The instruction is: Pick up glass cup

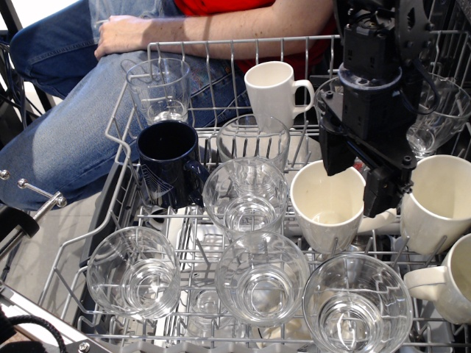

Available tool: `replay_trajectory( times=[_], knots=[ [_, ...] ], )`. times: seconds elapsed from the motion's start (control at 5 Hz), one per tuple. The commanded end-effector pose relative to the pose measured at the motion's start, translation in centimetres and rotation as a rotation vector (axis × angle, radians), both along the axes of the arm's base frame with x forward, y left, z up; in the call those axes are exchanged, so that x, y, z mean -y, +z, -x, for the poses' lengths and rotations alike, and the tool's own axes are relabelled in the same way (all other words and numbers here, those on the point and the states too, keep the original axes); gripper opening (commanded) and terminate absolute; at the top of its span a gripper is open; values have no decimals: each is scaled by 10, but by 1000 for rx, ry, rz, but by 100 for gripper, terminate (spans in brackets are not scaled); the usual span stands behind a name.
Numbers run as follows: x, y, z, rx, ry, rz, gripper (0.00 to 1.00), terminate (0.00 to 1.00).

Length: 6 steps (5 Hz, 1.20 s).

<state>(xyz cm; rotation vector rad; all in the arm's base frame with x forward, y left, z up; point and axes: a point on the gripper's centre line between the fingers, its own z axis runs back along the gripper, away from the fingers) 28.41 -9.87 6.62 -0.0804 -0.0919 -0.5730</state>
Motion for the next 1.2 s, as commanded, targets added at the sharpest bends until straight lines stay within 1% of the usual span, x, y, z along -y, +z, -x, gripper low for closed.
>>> replay_trajectory(
  times=[0.0, 0.2, 0.4, 0.6, 1.0],
  knots=[
    [0, 0, 0, 0, 0, 0, 100, 0],
    [3, -16, 13, -18, -58, 6, 100, 0],
    [6, -31, 15, -9, -65, -12, 100, 0],
    [9, -44, 15, 28, -57, -7, 100, 0],
    [14, -68, 11, 59, -53, -24, 100, 0]
  ],
)
